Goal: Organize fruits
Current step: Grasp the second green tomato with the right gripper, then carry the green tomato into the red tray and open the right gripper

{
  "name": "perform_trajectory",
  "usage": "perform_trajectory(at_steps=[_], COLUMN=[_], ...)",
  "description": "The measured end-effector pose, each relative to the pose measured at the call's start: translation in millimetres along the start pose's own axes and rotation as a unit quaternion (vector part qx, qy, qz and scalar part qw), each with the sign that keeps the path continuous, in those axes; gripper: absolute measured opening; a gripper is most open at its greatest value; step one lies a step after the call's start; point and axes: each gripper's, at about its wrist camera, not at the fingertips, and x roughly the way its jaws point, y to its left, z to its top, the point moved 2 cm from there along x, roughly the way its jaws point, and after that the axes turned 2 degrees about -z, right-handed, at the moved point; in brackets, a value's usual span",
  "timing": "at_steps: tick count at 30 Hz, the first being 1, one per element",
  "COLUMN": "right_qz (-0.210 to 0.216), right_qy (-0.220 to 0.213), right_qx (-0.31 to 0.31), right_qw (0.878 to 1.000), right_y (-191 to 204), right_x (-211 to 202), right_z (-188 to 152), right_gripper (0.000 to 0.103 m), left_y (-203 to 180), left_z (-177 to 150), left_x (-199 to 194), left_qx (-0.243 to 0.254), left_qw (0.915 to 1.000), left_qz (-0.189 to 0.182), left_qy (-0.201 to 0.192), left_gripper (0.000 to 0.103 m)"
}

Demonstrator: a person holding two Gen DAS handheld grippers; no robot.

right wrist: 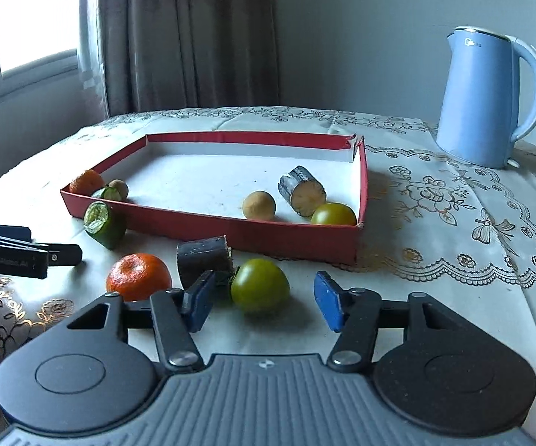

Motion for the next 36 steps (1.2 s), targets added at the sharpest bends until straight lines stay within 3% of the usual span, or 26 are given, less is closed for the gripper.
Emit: perform_trajectory(at_steps=[7, 21, 36], right_qz=[0.007, -0.011, -0.025], right_qy=[0.01, -0.003, -0.041], right_qx=[-0.009, 0.011, 0.0], right_qw=[1.0, 1.0, 0.999], right_y=[3.6, -4.8, -5.8], right_x=[6.7, -3.3, 0.1], right_z=[-1.9, -1.2, 40.4], right_gripper=[0.034, 0.034, 0.034], left_y=[-0.7, -0.8, -0.8], left_z=[0.2, -0.3, -0.3], left_x=[0.8, 1.3, 1.3], left_qx=[0.001, 0.002, 0.002], left_qw=[1.0, 1.0, 1.0], left_qz=[0.001, 0.001, 0.001], left_qy=[0.001, 0.001, 0.001], left_gripper=[0.103, 0.103, 0.103])
